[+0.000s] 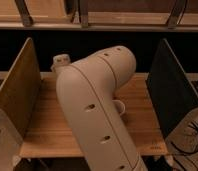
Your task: Stand the bottle upright
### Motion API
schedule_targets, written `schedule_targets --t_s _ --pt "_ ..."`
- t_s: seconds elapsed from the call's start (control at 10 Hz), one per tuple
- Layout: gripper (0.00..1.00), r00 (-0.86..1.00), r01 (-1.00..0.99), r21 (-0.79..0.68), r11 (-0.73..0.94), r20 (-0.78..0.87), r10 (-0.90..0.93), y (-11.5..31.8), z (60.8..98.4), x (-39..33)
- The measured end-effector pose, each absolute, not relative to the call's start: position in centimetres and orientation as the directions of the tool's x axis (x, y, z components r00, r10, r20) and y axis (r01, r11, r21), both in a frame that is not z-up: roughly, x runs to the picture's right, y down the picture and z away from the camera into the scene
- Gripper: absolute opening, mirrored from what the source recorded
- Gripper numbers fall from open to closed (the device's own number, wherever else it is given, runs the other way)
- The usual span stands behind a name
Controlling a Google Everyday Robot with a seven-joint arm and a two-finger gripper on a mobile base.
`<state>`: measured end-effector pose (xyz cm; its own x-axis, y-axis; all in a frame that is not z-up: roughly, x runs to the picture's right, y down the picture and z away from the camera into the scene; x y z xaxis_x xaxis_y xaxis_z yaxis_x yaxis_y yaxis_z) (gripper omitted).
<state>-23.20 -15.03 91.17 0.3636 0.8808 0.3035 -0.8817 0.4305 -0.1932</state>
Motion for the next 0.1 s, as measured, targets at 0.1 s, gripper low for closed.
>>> schedule_targets --t_s 0.1 --pt "0.64 0.364 -0.882 -0.193 0.431 0.303 0.881 -15.03 91.17 -23.20"
